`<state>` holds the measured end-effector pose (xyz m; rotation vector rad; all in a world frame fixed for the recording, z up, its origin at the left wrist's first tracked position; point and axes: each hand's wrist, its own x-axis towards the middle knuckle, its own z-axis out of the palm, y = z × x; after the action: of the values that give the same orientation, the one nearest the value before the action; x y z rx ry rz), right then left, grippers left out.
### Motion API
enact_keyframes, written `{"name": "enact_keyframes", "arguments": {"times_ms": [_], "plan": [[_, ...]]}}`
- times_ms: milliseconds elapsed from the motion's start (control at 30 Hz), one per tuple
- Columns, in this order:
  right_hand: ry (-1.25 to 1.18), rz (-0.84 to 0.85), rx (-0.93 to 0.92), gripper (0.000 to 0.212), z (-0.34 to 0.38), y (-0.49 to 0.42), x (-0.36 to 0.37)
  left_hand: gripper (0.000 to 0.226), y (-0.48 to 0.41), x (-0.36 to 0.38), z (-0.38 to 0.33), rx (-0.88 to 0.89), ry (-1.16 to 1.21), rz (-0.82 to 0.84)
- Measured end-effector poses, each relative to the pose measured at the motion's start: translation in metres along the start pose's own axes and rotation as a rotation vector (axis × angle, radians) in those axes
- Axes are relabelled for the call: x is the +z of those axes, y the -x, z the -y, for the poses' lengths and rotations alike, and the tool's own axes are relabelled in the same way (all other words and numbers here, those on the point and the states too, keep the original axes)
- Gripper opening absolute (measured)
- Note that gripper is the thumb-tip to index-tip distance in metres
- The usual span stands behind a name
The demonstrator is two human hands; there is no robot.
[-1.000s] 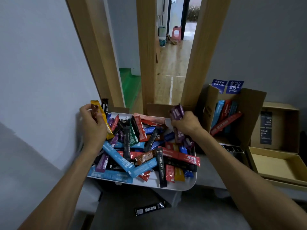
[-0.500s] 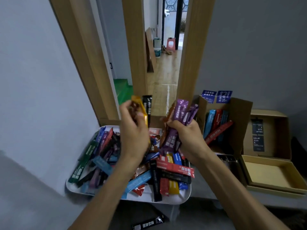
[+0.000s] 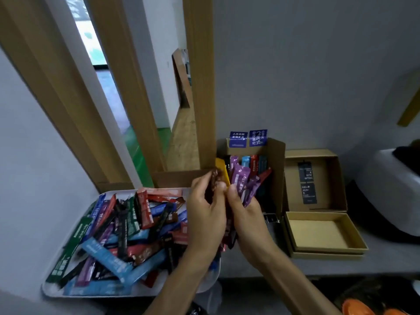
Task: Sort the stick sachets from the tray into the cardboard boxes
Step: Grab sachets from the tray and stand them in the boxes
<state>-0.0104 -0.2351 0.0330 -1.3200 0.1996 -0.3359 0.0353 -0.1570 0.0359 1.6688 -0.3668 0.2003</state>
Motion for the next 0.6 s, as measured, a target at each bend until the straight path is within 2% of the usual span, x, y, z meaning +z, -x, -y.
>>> {"name": "enact_keyframes", "arguments": {"times_ms": [67, 200, 267, 333, 433, 533, 600], "plan": [[0.031, 0.027, -0.005, 0.029, 0.007, 0.005, -0.023, 0.026, 0.003, 0.018, -0.002, -0.079, 0.084, 0.065], [0.061, 0.005, 0.019, 0.030, 0.021, 0.010, -0.067, 0.032, 0.006, 0.049, -0.016, -0.456, 0.586, 0.160], [0.075, -0.045, 0.035, 0.024, 0.027, 0.011, -0.085, 0.037, 0.006, 0.060, -0.019, -0.566, 0.681, 0.227], [0.065, -0.109, 0.054, 0.021, 0.029, 0.012, -0.101, 0.040, 0.005, 0.068, -0.020, -0.592, 0.739, 0.261], [-0.005, -0.203, 0.123, 0.016, 0.029, 0.013, -0.126, 0.040, -0.006, 0.074, -0.019, -0.521, 0.703, 0.248], [-0.075, -0.199, 0.210, 0.022, 0.029, 0.016, -0.151, 0.034, -0.016, 0.077, -0.014, -0.447, 0.623, 0.223], [-0.107, -0.177, 0.244, 0.027, 0.028, 0.018, -0.165, 0.030, -0.020, 0.077, -0.011, -0.403, 0.476, 0.208]]}}
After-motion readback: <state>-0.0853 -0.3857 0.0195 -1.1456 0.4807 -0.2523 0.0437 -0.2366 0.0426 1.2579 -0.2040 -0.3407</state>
